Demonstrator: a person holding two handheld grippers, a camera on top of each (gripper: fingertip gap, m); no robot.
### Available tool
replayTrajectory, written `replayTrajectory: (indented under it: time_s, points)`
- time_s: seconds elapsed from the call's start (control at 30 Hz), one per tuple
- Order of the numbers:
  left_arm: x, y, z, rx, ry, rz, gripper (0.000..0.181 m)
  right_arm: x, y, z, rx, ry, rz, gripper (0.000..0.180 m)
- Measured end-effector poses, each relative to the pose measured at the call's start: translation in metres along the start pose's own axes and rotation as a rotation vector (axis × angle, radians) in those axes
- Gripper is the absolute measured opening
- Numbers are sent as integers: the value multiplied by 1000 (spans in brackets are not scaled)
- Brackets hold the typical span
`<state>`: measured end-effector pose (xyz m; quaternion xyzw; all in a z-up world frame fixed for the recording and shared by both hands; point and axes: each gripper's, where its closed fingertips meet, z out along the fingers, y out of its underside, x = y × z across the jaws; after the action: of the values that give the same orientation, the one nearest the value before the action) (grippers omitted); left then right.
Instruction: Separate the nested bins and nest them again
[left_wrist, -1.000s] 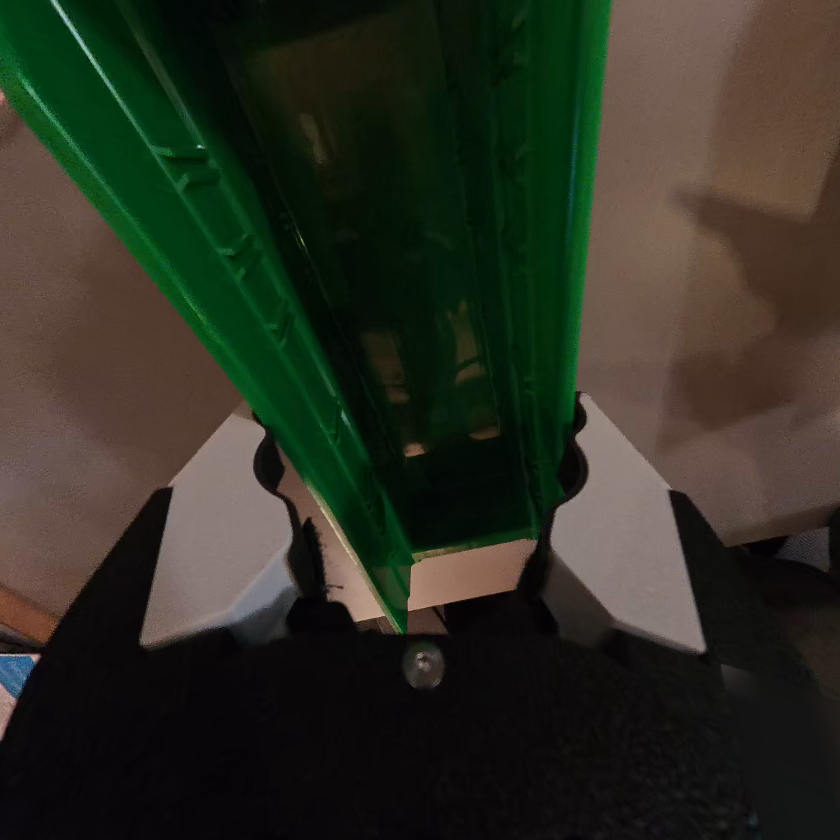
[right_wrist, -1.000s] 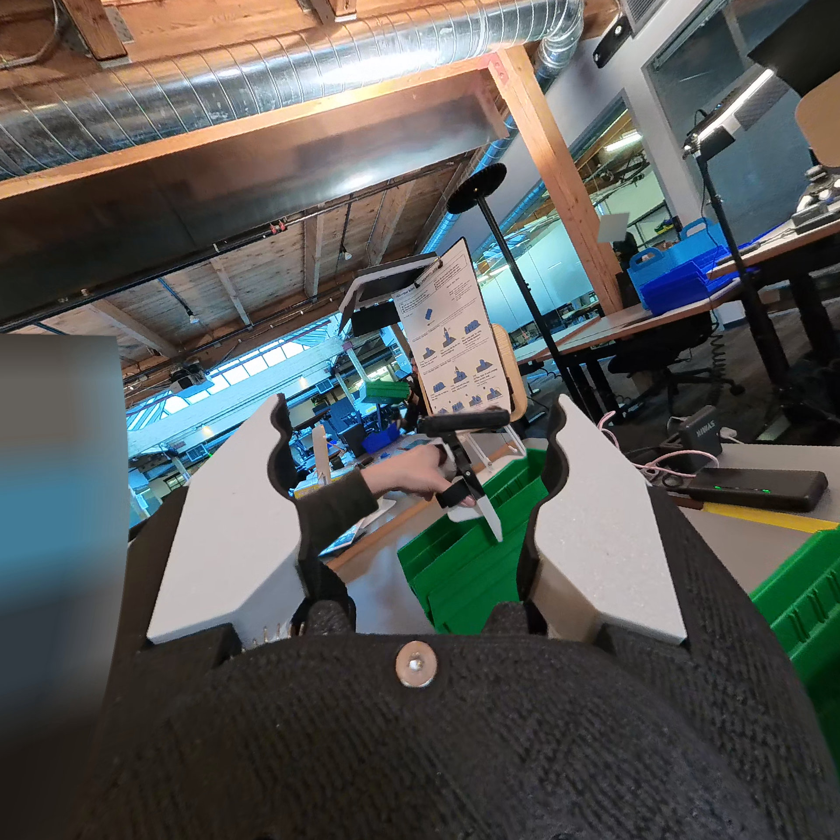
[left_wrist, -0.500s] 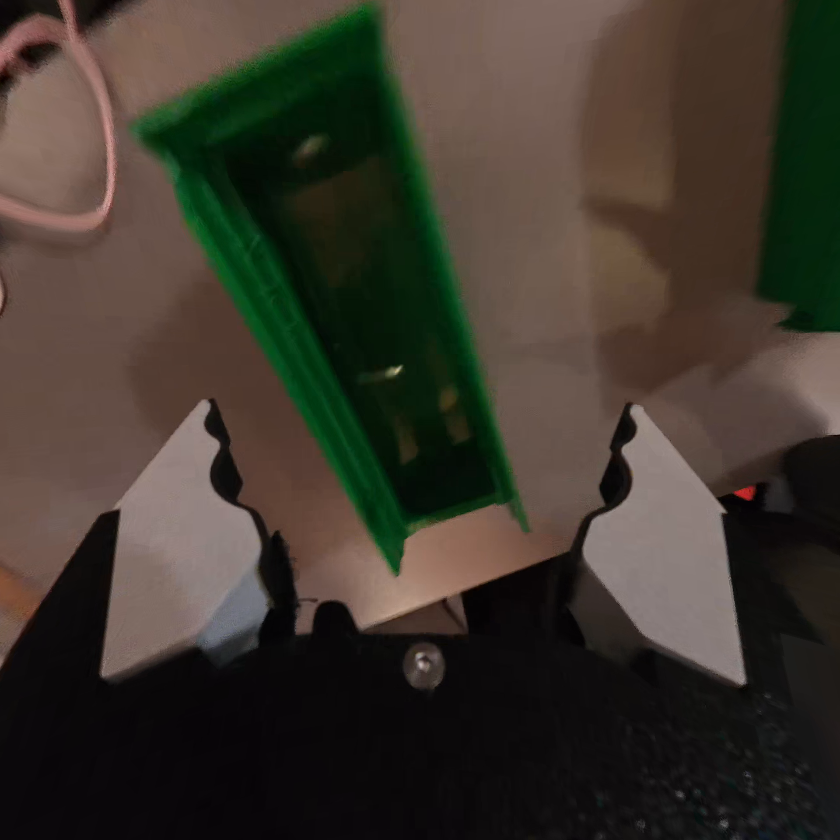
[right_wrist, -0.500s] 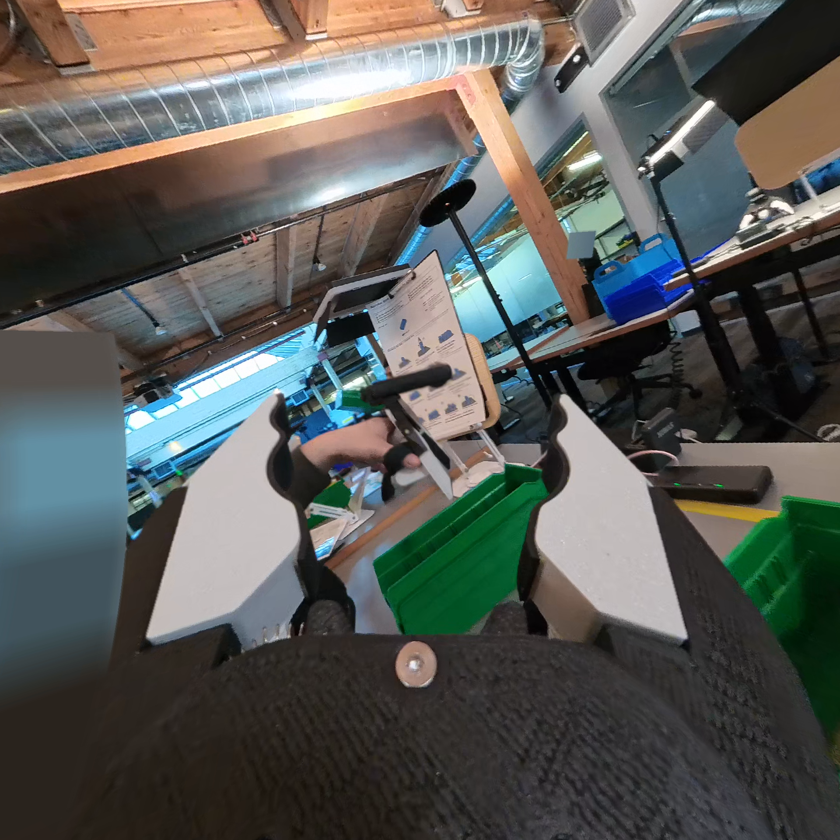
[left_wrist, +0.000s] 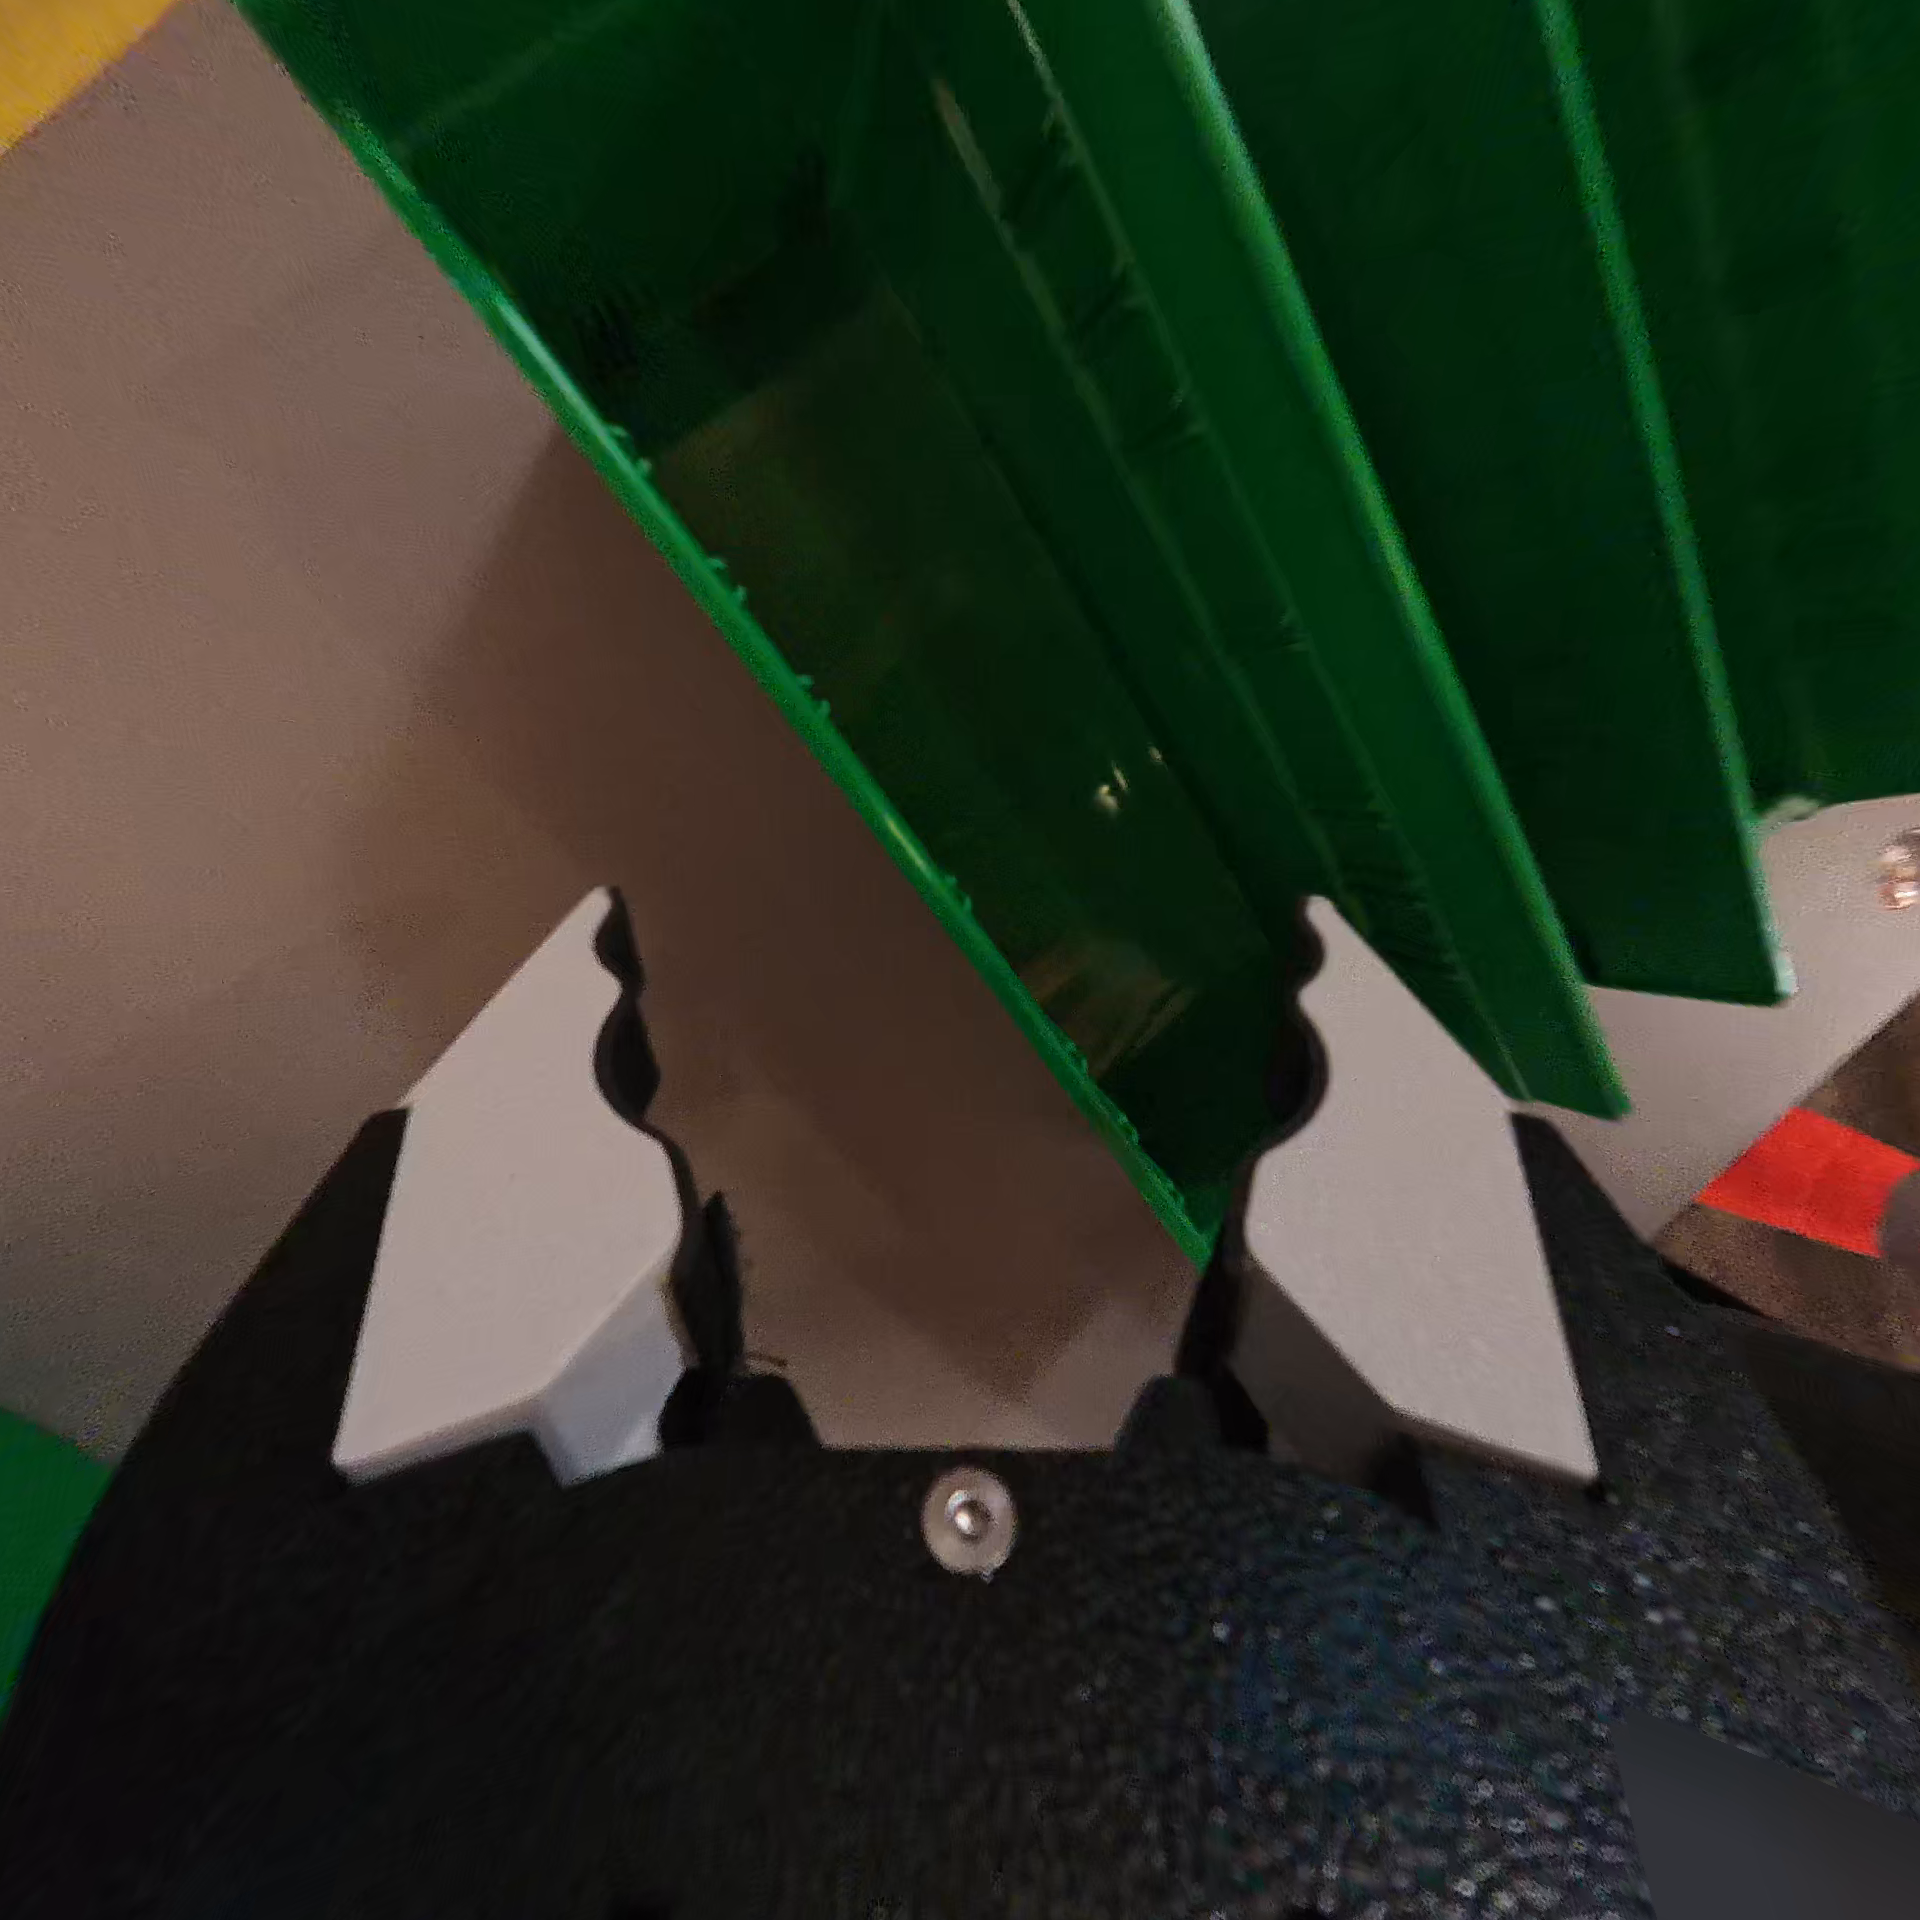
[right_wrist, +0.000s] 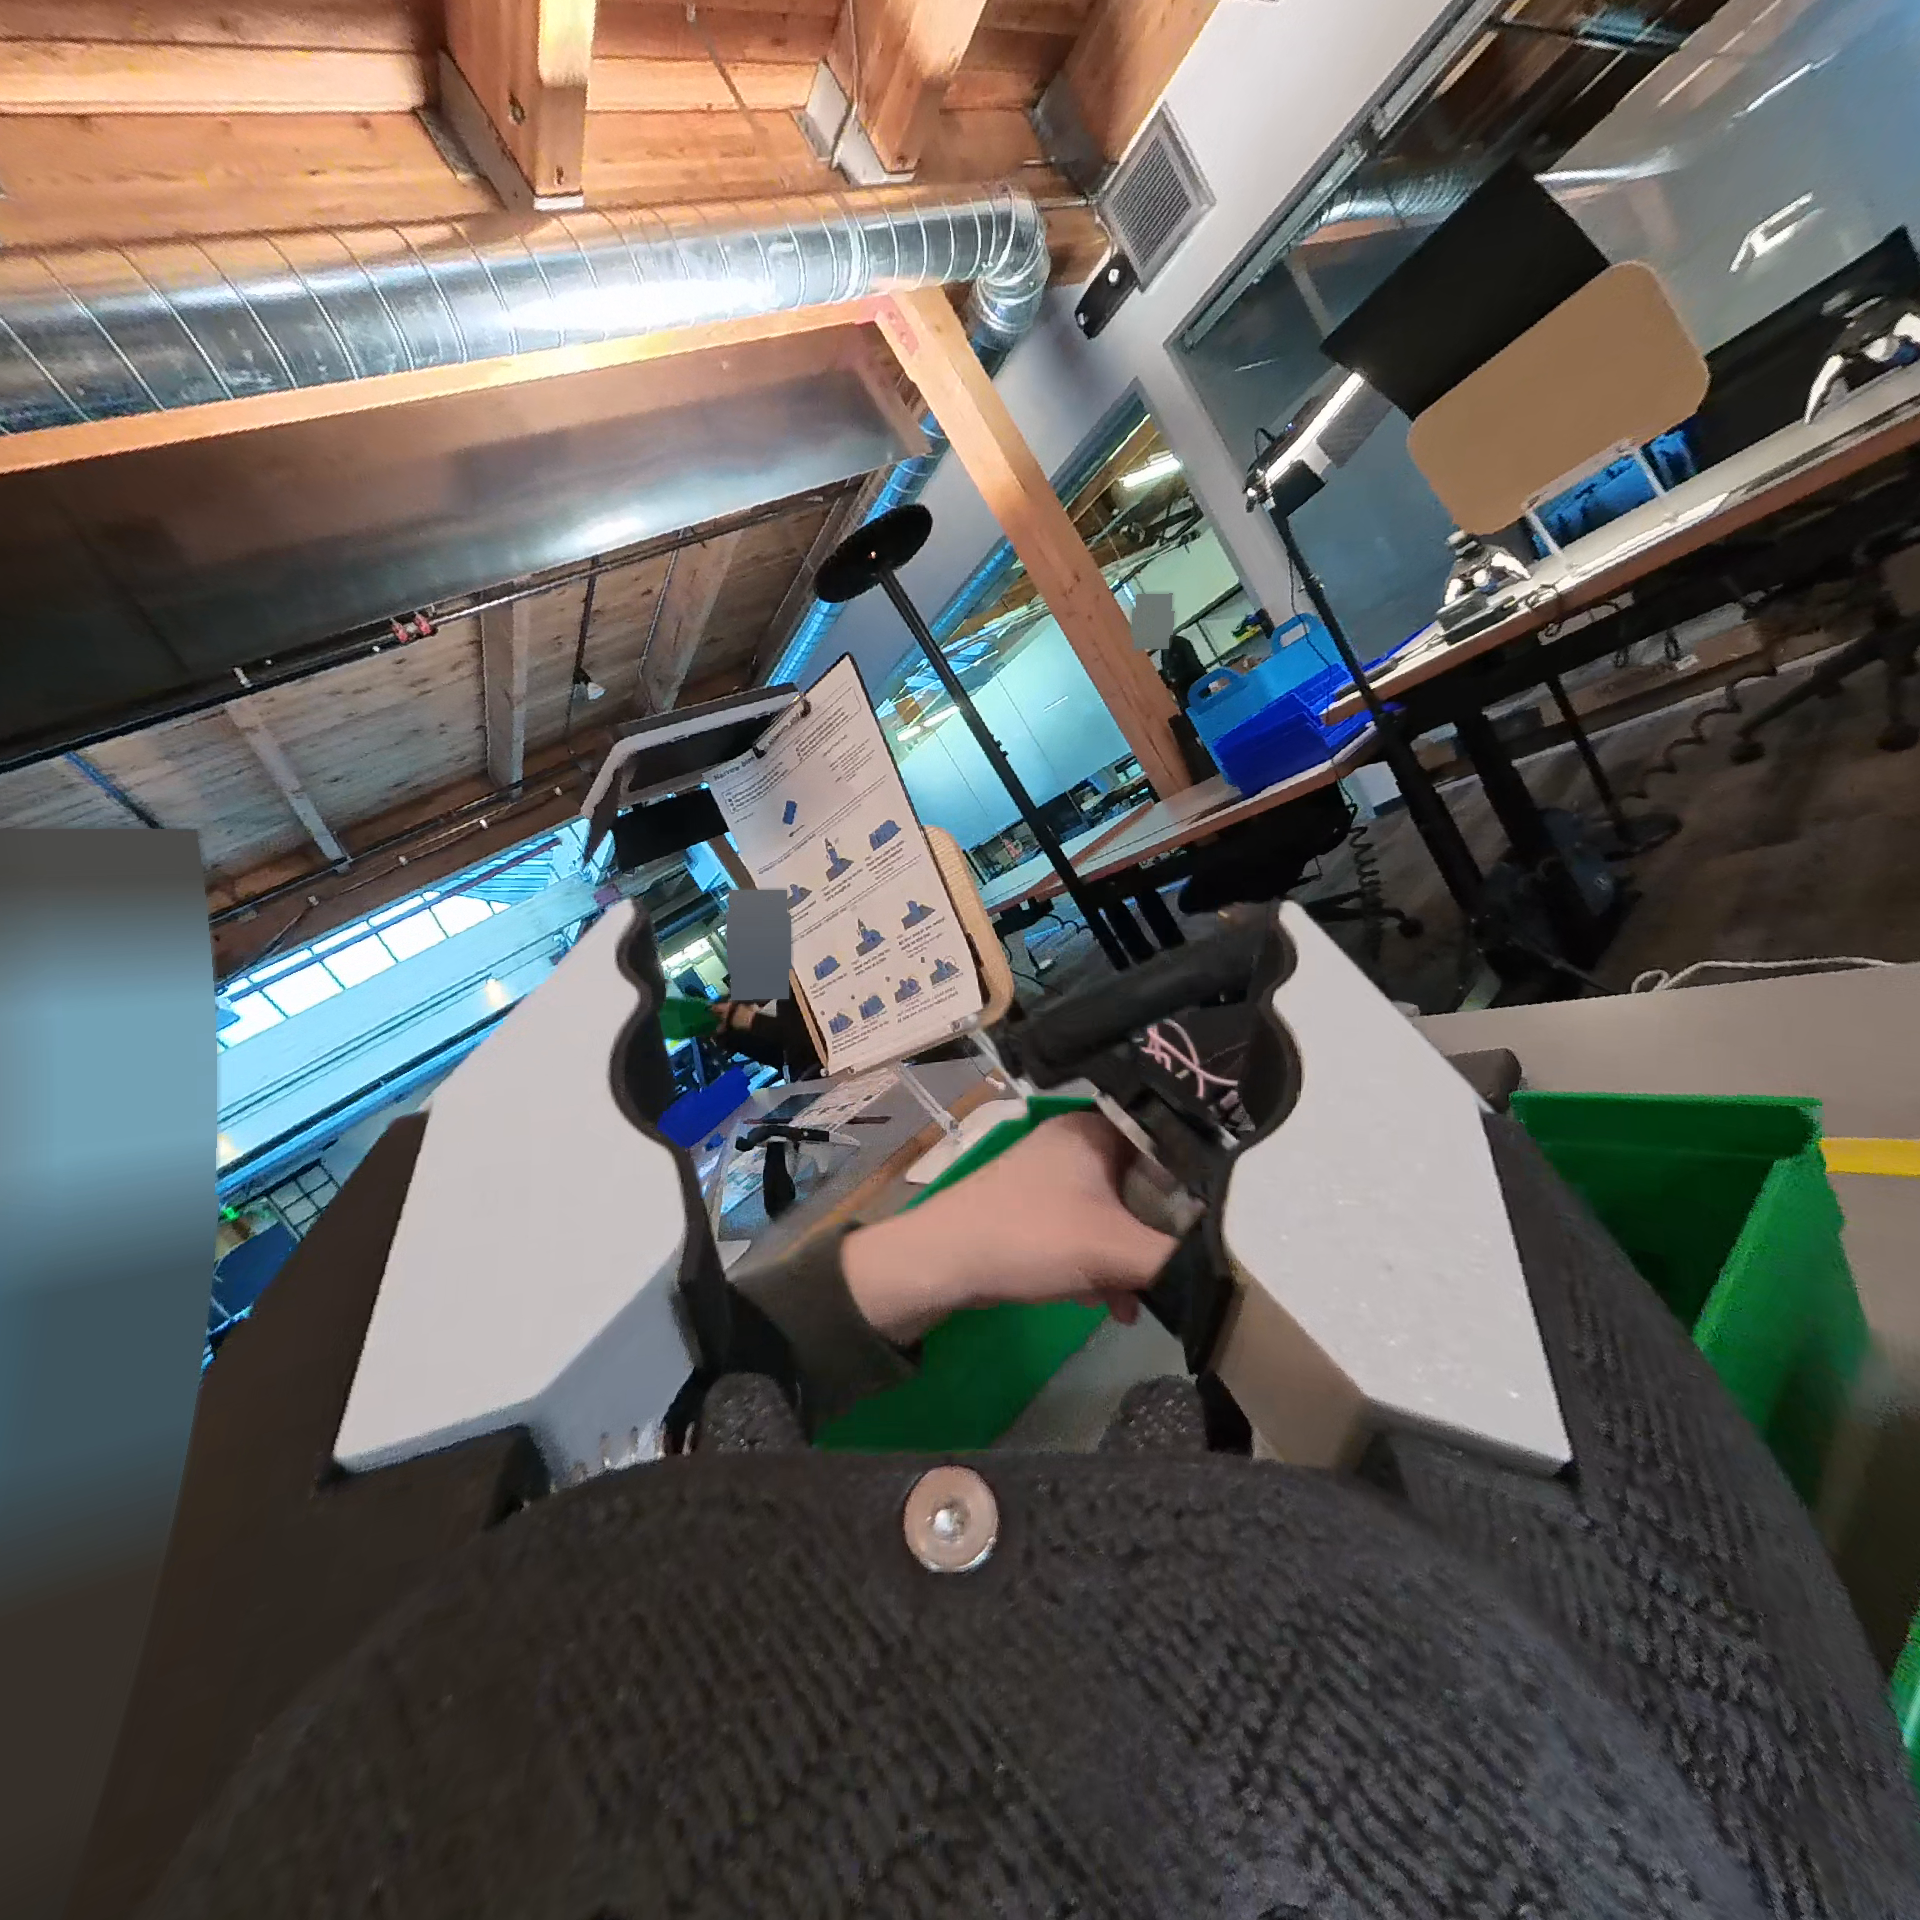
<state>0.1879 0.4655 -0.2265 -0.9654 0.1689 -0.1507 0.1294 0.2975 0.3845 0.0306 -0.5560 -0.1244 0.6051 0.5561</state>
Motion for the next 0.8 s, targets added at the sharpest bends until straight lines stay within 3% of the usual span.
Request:
replayTrajectory:
  time_s: [0.07, 0.13, 0.17, 0.23, 0.33, 0.53, 0.8]
  points:
    - [3, 5, 17, -54, -12, 13, 102, -2, -3, -3, 10, -4, -3, 112]
    - [2, 11, 26, -96, -21, 18, 72, -3, -4, -5, 16, -8, -7, 112]
    - [2, 12, 29, -100, -16, 10, 66, -4, -5, -5, 19, -12, -7, 112]
    - [1, 7, 33, -54, 9, -67, 36, -5, -6, -5, 25, -19, -5, 112]
    - [-18, 12, 33, -68, -79, -33, 4, -7, -4, -5, 15, -23, -5, 112]
    - [-46, 29, -14, -96, -128, -15, 5, -10, -6, -5, 21, -35, -10, 112]
    - [-123, 46, -175, 174, -87, -286, 2, -7, -10, -10, 39, -42, 12, 112]
